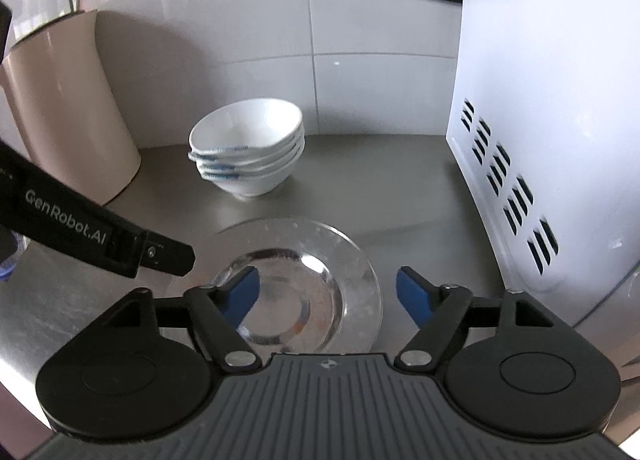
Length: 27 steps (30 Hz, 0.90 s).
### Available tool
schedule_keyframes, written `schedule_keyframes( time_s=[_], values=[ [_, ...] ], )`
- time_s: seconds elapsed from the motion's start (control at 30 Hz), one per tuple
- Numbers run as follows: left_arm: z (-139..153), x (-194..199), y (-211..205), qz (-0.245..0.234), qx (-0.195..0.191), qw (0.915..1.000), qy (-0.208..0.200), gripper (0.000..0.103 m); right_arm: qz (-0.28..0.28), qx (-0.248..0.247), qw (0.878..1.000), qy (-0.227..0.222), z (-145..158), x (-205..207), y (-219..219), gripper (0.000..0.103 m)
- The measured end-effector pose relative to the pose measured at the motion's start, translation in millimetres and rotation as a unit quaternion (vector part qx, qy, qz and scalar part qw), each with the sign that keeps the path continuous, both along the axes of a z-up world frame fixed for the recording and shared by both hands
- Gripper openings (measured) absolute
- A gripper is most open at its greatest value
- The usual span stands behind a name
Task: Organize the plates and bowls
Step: 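Open both tools and release the plate stack, then move both tools to the white bowl stack and close them on its rim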
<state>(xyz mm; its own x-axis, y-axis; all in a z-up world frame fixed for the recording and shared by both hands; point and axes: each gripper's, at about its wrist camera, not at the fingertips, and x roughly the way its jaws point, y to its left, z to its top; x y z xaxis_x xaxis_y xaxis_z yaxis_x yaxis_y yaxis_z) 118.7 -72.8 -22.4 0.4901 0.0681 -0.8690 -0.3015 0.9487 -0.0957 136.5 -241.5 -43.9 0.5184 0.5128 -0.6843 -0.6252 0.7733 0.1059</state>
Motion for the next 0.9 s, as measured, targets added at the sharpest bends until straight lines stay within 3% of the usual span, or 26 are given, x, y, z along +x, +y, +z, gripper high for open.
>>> schedule_keyframes(
  time_s=[0.6, 0.9],
  values=[
    [23, 37, 67, 0.054, -0.028, 0.9977, -0.03, 0.103, -0.027, 0.073, 0.995, 0.059, 26, 36, 37, 0.081],
    [14, 72, 93, 0.061, -0.047, 0.9967, -0.025, 0.103, -0.091, 0.136, 0.976, 0.144, 17, 70, 46, 0.081]
  ],
)
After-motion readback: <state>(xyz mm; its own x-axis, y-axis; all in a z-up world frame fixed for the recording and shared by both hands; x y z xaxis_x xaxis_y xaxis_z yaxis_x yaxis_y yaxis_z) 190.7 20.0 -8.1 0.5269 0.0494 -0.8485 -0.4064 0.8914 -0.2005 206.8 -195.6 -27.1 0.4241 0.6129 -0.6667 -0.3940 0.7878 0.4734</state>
